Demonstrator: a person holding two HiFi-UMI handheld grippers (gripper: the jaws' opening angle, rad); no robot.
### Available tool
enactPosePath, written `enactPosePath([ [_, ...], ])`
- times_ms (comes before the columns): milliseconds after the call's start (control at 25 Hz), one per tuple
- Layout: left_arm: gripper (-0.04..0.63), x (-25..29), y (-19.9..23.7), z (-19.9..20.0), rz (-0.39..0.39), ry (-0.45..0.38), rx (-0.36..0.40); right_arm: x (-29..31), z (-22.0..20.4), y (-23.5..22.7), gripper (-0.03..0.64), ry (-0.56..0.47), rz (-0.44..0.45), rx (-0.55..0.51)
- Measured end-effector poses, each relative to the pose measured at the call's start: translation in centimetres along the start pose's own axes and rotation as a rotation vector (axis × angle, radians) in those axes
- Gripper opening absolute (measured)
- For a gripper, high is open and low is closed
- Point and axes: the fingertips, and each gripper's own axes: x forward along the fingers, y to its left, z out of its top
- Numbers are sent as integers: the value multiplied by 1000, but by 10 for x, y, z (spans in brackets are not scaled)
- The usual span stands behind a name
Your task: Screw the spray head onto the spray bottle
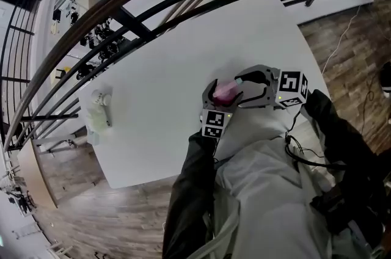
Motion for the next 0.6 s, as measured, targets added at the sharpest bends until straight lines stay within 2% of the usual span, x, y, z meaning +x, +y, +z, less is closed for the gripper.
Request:
enactPosePath([
  [120, 442, 0, 1, 0, 6, 2, -1, -2, -12, 28, 287, 53, 26, -4],
  [240, 442, 4, -3, 3, 5, 4, -1, 4, -12, 59, 285, 69, 77, -19],
  [400, 442, 5, -3, 3, 5, 1, 2, 28, 1, 77, 285, 45, 161, -33],
  [480, 442, 3, -4, 1, -5, 2, 3, 19, 10, 75, 285, 10, 171, -12],
  [520, 442, 2, -5, 1, -13, 3, 5, 8, 20, 70, 285, -34, 137, -17],
  [560, 442, 3, -6, 0, -21, 5, 8, -7, 33, 58, 281, -83, 59, -50],
  [600, 442, 3, -7, 0, -29, 6, 13, -21, 44, 42, 178, -114, -59, -108],
])
